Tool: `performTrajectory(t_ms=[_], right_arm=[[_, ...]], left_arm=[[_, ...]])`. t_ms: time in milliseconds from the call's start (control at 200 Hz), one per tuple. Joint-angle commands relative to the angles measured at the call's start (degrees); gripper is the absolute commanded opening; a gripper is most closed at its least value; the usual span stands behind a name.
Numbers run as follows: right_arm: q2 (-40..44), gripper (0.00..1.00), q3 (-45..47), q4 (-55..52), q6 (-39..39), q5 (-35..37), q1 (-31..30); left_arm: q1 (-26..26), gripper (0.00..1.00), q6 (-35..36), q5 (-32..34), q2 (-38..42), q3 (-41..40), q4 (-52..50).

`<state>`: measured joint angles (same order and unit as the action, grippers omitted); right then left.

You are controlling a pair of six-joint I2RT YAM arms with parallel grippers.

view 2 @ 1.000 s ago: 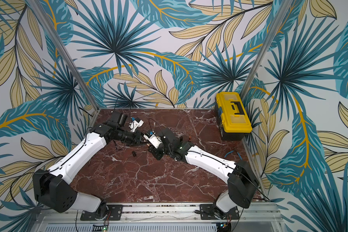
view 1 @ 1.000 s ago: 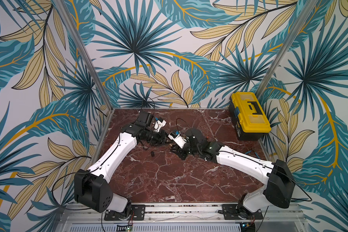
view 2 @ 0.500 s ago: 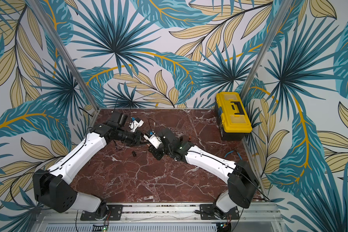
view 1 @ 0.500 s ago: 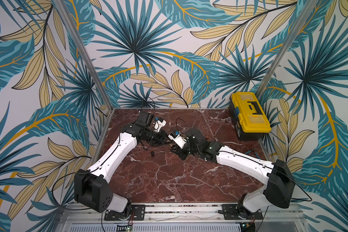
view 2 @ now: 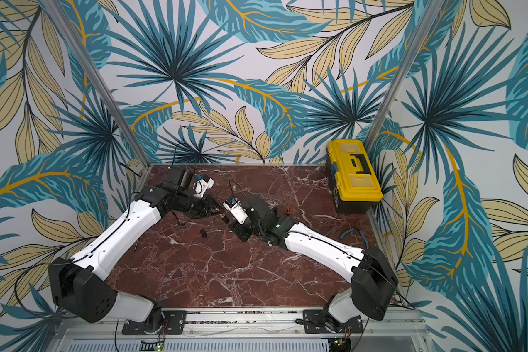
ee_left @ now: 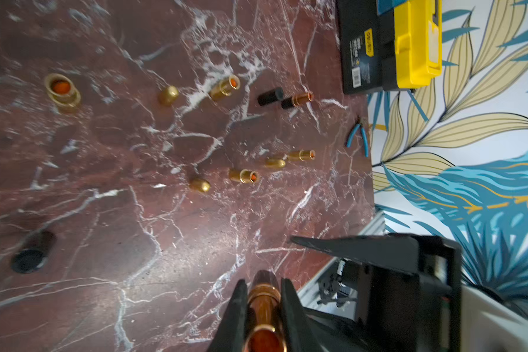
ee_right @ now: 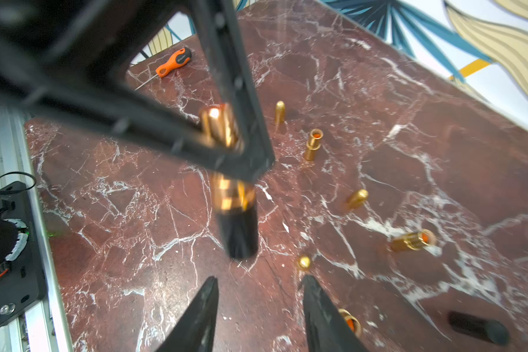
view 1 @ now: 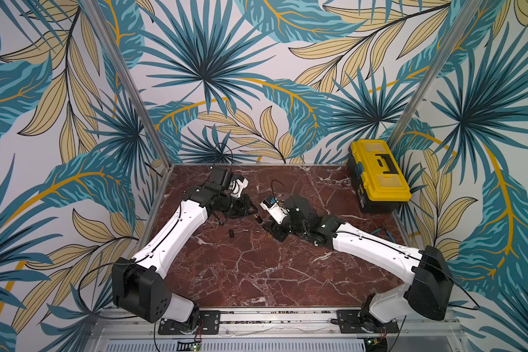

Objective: Open the lipstick cap
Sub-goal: Place the lipstick at the center of the board.

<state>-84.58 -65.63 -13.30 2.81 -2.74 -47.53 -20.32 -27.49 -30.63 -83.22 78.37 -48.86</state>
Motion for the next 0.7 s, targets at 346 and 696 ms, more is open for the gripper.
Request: performTrajectory(t_ms=[346,696], right_arm=[[12.0,0.47,5.8,-0.4,-1.5,10.6,0.3],[12.4,0.47,7.2,-1.2,-1.5,11.4,0.4]], left_arm=[[-10.4,0.08,3.8,35.2,-6.1,-7.2,11.2],[-13.0,0.08,4.0,42.5,-4.9,-21.0,26.7]])
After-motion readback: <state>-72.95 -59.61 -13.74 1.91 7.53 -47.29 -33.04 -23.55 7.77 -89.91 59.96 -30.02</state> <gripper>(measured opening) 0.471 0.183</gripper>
